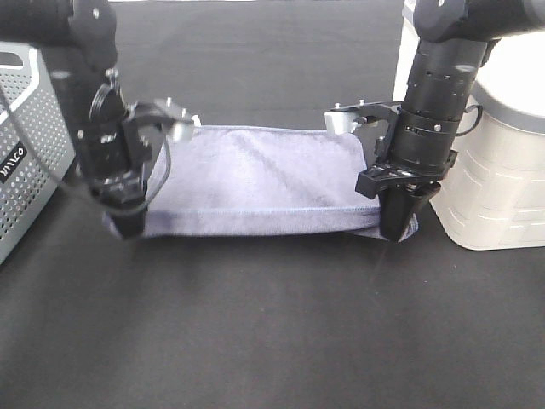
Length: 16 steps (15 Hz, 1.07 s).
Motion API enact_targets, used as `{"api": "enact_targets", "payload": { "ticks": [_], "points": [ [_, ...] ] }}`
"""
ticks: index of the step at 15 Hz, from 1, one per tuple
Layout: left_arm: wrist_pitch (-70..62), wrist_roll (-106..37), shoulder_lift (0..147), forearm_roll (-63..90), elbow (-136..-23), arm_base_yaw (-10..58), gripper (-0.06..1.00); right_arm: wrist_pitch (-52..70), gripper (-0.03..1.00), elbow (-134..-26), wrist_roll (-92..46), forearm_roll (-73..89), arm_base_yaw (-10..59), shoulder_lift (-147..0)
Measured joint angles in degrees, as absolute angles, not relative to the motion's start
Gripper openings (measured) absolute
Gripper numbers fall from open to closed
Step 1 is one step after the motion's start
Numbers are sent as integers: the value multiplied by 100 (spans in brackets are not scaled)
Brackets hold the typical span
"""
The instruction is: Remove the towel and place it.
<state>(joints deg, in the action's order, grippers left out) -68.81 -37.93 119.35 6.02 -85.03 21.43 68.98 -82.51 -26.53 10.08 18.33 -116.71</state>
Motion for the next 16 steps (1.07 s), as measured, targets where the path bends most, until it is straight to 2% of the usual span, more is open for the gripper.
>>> {"api": "enact_targets", "payload": {
  "ticks": [6, 14, 16],
  "points": [
    [-6830, -3942, 11494, 716, -7391, 2194, 0, 6898, 0, -7861, -2561, 1404, 1839, -11671],
    [-6830, -4045, 11494, 722, -7265, 2194, 0, 6881, 1, -7334, -2567, 1644, 1839, -11671],
    [-6835, -4045, 11494, 613, -7254, 2194, 2, 6887, 6, -7334, -2567, 1644, 1839, -11671]
  ]
}}
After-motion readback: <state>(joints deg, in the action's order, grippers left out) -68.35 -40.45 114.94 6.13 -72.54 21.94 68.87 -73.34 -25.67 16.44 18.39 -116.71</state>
